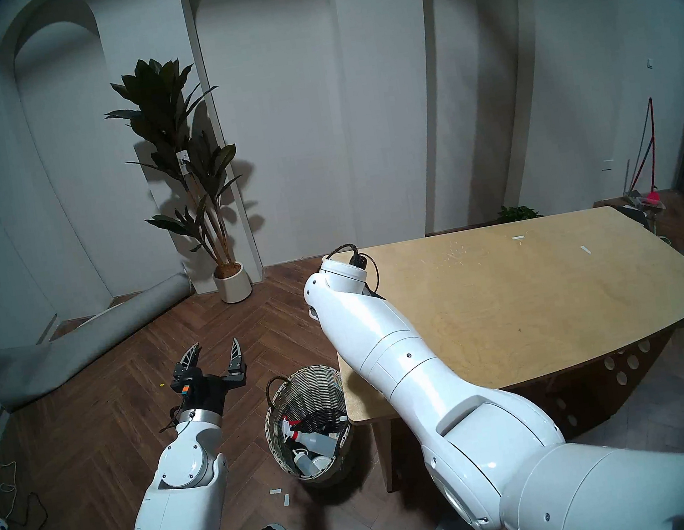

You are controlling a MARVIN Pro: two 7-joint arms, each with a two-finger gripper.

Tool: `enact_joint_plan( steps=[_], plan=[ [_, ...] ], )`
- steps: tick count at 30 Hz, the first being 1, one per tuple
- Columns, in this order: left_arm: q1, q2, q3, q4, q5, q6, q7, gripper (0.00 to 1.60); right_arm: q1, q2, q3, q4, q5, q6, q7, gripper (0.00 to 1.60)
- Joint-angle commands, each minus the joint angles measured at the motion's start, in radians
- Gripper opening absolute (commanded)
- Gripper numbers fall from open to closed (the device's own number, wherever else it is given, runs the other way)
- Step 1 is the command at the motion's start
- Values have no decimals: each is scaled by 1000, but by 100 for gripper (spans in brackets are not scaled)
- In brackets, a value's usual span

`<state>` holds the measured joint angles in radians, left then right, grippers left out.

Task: Load the items into the basket from the rear

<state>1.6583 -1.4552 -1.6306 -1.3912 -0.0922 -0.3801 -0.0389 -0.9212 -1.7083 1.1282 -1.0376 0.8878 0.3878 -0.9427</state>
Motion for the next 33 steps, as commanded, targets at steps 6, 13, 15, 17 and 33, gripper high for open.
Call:
enact_joint_plan(
  steps=[6,13,15,17,33],
  plan=[
    [24,-6,-60,-63,-2,-27,67,160,-51,-48,-121,-87,-30,-11,54,0],
    [57,-10,-76,-83,-2,-37,84,160,-11,-72,-166,17,-51,-106,159,0],
    [63,-12,-79,-87,-2,-38,88,160,7,-89,-179,62,-55,-135,198,0],
    [70,-13,-82,-92,-2,-41,91,160,22,-113,-208,116,-73,-170,223,0],
    [94,-20,-101,-110,-10,-43,115,160,40,-190,-281,366,-156,-420,364,0]
  ],
)
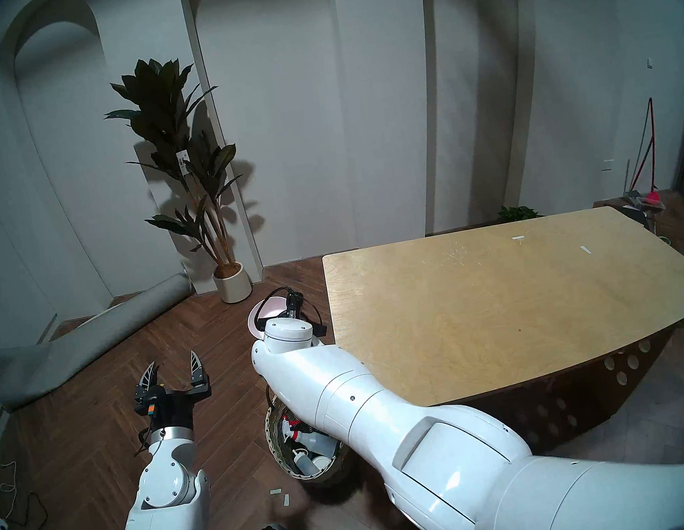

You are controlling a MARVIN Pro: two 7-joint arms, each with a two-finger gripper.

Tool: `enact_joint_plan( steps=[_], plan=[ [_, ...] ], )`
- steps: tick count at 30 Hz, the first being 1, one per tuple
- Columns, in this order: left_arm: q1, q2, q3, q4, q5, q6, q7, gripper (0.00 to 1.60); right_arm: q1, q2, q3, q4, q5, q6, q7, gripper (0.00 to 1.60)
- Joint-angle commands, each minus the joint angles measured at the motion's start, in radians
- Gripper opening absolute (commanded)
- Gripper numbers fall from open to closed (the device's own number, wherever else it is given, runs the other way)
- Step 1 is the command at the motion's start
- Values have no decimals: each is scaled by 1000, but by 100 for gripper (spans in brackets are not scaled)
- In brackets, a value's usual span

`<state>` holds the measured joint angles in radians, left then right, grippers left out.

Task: Load the items into the basket from the rear

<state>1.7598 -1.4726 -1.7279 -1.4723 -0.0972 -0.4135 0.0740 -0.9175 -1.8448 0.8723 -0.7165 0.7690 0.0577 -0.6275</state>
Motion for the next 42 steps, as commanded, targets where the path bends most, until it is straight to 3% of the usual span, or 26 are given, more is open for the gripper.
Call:
enact_joint_plan(
  steps=[1,8,26,27,28,29,30,42],
  plan=[
    [-8,-3,-5,-29,-7,-10,4,160,42,-59,-29,68,-44,-115,59,0],
    [-9,-6,-2,-25,-13,-7,6,160,76,-92,-33,172,-53,-221,70,0],
    [-13,-8,3,-16,-33,-5,3,160,136,-141,-66,365,-88,-369,93,0],
    [-11,-7,3,-16,-36,-6,3,160,140,-145,-67,381,-90,-377,90,55],
    [-11,-7,3,-17,-37,-6,3,160,142,-146,-67,388,-89,-382,93,148],
    [-11,-7,3,-17,-37,-6,3,160,142,-146,-67,388,-89,-382,93,148],
    [-10,-6,3,-17,-39,-6,3,160,144,-148,-68,398,-90,-388,95,160],
    [-4,-2,8,-17,-44,-10,-6,160,146,-151,-59,422,-78,-434,117,160]
  ],
)
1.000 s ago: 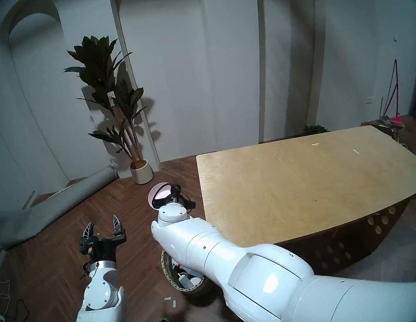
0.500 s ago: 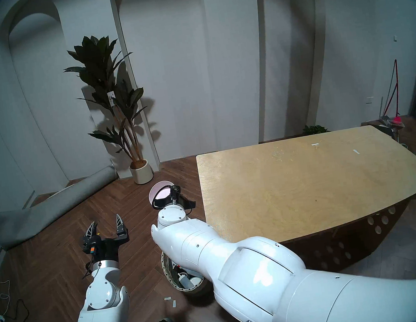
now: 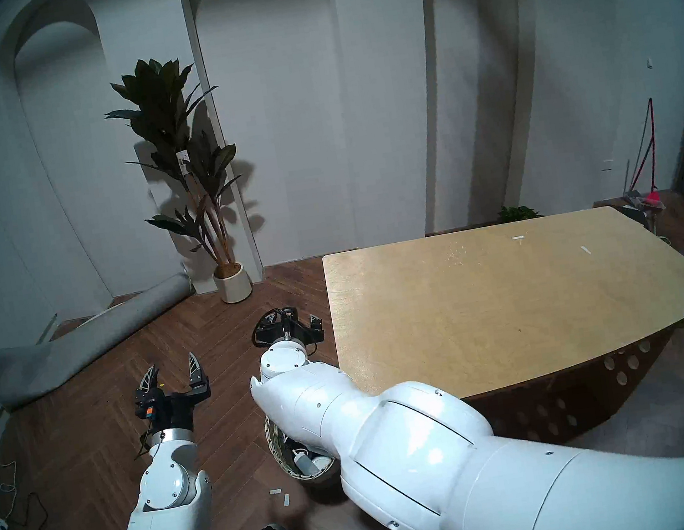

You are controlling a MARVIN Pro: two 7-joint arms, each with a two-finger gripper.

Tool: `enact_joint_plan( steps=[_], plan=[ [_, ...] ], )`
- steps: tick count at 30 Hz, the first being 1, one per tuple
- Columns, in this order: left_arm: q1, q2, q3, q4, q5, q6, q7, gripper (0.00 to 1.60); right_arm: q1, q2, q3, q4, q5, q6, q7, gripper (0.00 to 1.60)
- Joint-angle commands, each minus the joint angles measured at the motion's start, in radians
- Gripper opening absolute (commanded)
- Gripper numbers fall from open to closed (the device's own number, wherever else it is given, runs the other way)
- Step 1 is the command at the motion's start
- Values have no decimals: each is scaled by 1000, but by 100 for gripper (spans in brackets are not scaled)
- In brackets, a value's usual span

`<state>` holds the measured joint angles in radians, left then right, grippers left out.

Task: Load the items into the basket from the rear

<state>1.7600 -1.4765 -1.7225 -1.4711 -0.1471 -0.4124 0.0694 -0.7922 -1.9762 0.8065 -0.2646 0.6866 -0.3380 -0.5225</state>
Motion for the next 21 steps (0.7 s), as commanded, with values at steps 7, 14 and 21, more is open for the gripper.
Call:
enact_joint_plan(
  steps=[7,14,21],
  plan=[
    [6,2,5,-42,-9,-24,-21,160,28,25,8,-110,-7,-108,32,160],
    [-15,7,9,-67,-8,-31,-31,160,87,144,-39,-157,-90,-202,67,160],
    [-62,13,23,-83,-7,-25,-40,160,123,220,-41,-129,-144,-252,58,160]
  ],
)
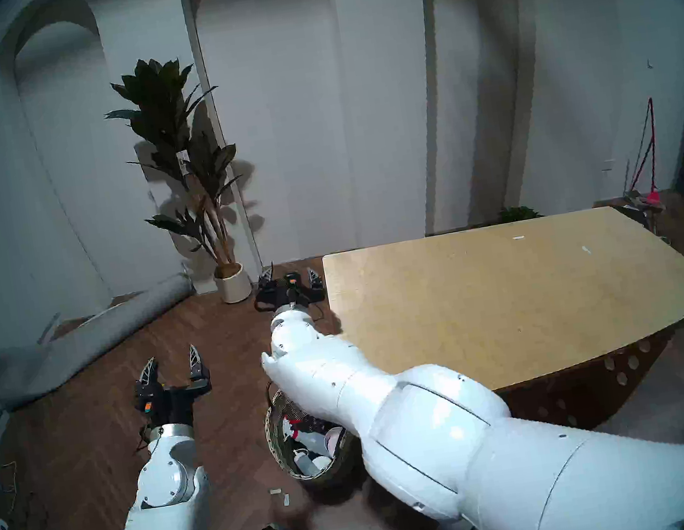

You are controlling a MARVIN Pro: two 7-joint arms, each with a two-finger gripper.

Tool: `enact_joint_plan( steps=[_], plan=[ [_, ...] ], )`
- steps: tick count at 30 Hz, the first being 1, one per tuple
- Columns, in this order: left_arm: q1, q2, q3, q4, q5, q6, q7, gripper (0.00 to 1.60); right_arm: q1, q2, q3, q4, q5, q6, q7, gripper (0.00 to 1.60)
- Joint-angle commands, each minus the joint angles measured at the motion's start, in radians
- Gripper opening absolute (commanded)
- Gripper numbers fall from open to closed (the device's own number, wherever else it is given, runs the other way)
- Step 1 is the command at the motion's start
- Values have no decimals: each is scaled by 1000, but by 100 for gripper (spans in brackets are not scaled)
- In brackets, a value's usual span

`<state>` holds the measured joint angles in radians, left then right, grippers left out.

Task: Load the items into the basket from the rear

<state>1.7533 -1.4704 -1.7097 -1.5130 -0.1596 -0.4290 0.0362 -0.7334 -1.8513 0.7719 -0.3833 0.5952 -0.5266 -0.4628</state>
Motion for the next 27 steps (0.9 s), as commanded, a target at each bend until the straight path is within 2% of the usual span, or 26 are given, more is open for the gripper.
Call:
enact_joint_plan(
  steps=[1,10,19,27],
  plan=[
    [-64,8,14,-42,6,-7,-9,160,61,115,-11,-12,-61,-71,0,160],
    [-143,15,64,-49,23,9,-34,160,27,231,-24,-14,-93,-118,-2,160],
    [-209,16,113,-26,46,38,-53,160,13,287,-25,-38,-104,-162,0,160],
    [-266,16,145,14,65,95,-63,160,1,330,-17,-69,-102,-196,-1,160]
  ],
)
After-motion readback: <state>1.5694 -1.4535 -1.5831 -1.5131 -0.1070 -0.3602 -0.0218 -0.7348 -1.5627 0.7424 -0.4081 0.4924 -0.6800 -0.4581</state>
